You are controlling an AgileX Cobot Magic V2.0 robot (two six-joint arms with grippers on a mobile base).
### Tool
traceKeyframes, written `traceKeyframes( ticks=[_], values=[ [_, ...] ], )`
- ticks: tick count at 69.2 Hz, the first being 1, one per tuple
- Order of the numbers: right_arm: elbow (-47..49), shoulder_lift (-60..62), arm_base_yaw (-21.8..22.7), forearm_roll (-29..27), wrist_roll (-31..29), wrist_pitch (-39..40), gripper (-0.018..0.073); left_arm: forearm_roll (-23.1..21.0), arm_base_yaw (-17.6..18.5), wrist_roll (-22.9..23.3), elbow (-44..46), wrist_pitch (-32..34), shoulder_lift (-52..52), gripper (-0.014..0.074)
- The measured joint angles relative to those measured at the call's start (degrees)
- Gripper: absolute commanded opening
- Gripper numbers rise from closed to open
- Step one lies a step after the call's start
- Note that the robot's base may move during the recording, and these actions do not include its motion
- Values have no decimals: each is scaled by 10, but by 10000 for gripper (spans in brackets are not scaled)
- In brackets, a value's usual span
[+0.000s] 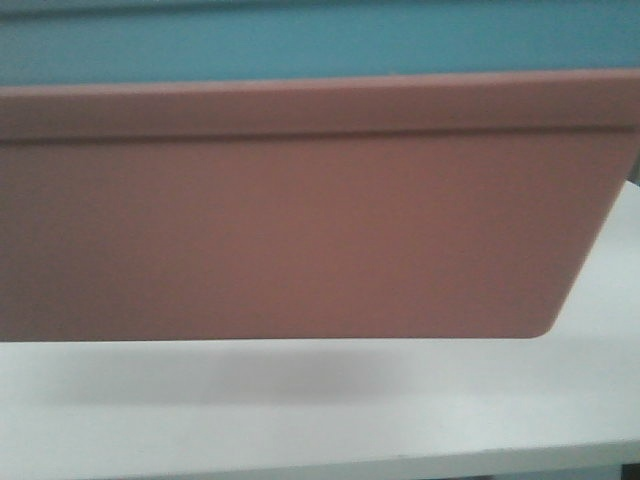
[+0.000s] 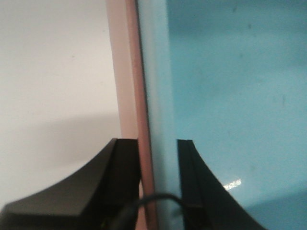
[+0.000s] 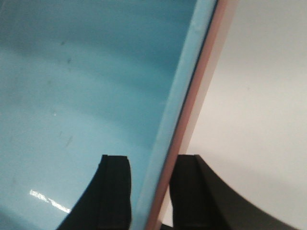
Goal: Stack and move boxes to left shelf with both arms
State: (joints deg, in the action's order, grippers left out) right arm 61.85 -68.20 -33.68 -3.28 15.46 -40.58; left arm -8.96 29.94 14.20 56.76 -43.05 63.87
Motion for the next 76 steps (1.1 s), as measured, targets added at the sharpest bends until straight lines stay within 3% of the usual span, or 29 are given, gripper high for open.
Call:
traceKeyframes(
  ticks=[76],
  values=[
    [0,0,0,0,0,0,55,0,0,0,0,-2,0,-3]
  ],
)
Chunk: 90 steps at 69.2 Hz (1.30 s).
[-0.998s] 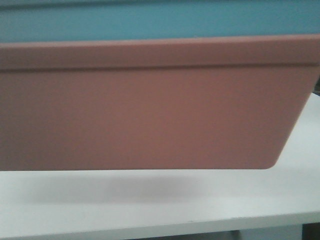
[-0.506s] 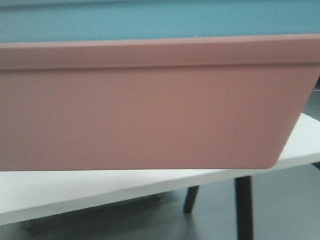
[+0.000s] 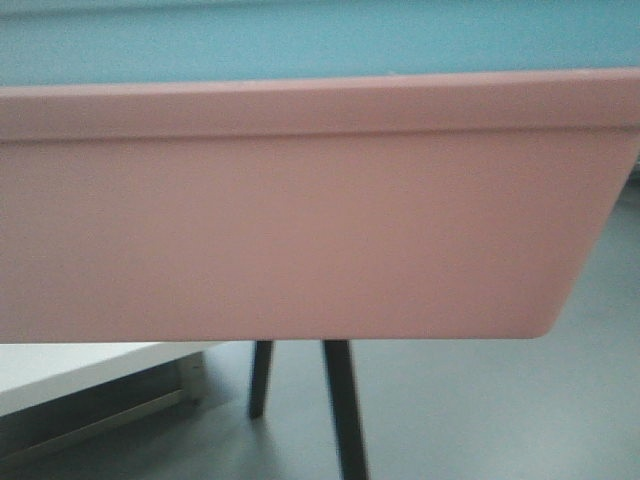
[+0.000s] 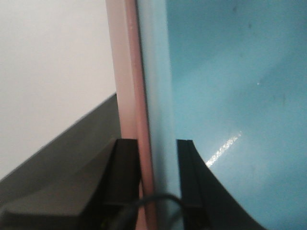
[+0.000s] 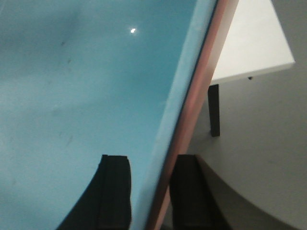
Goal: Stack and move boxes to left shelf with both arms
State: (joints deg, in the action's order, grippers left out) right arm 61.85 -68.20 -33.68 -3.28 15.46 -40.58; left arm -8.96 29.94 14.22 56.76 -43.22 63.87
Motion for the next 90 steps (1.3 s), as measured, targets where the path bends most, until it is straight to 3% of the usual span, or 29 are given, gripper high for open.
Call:
traceKeyframes(
  ticks=[90],
  values=[
    [0,1,0,0,0,0,55,-1,0,0,0,-1,0,-3]
  ],
)
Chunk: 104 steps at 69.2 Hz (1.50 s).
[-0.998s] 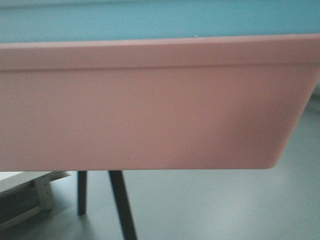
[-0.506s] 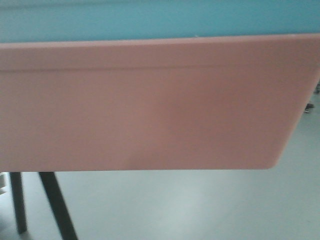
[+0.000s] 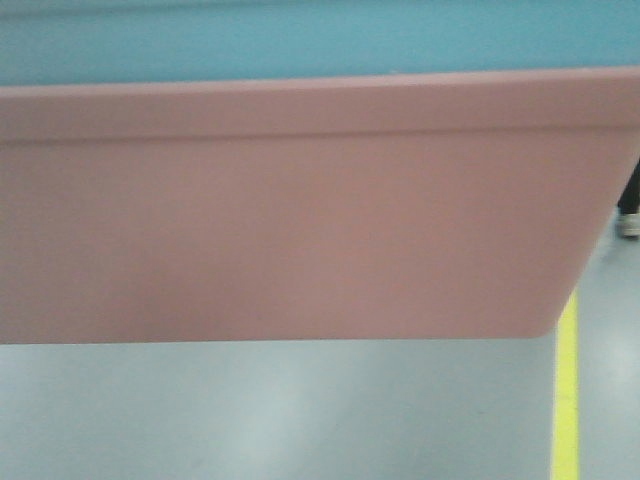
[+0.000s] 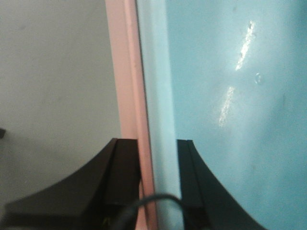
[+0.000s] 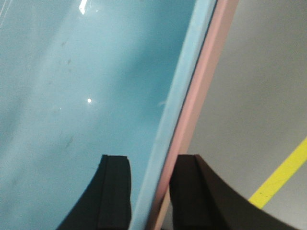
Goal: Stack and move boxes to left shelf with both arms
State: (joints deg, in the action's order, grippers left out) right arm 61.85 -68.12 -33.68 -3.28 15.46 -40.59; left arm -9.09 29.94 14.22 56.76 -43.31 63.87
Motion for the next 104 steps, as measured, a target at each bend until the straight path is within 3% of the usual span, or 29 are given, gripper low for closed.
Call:
traceKeyframes(
  ticks=[104],
  values=[
    [0,0,0,0,0,-2,55,-1,0,0,0,0,0,-3]
  ],
)
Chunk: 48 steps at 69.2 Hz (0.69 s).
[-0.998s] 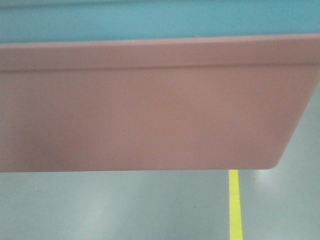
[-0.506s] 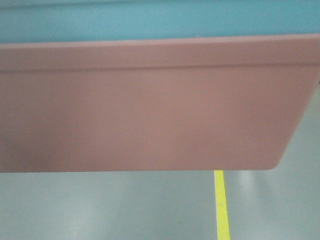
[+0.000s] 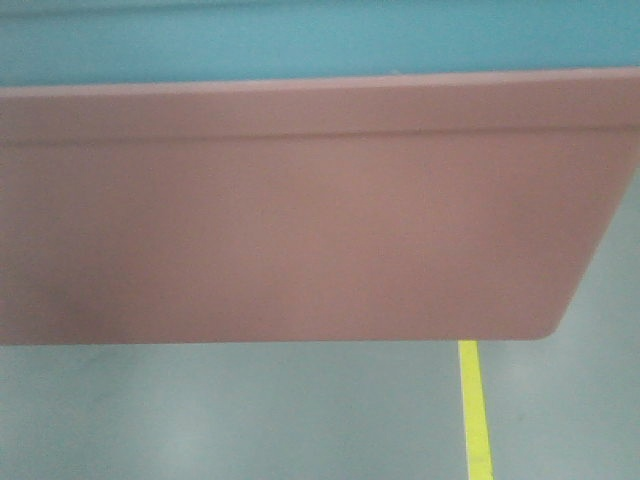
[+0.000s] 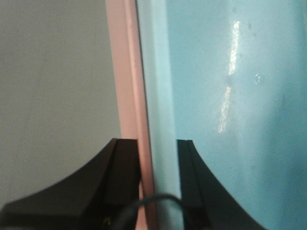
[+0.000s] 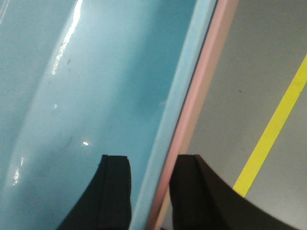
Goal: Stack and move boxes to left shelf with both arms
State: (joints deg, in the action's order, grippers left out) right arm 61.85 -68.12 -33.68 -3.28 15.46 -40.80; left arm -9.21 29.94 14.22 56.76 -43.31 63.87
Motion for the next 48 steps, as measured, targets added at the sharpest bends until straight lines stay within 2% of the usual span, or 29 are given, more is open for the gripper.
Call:
traceKeyframes(
  ticks=[48],
  values=[
    [0,0,0,0,0,0,55,0,0,0,0,0,0,-3]
  ],
)
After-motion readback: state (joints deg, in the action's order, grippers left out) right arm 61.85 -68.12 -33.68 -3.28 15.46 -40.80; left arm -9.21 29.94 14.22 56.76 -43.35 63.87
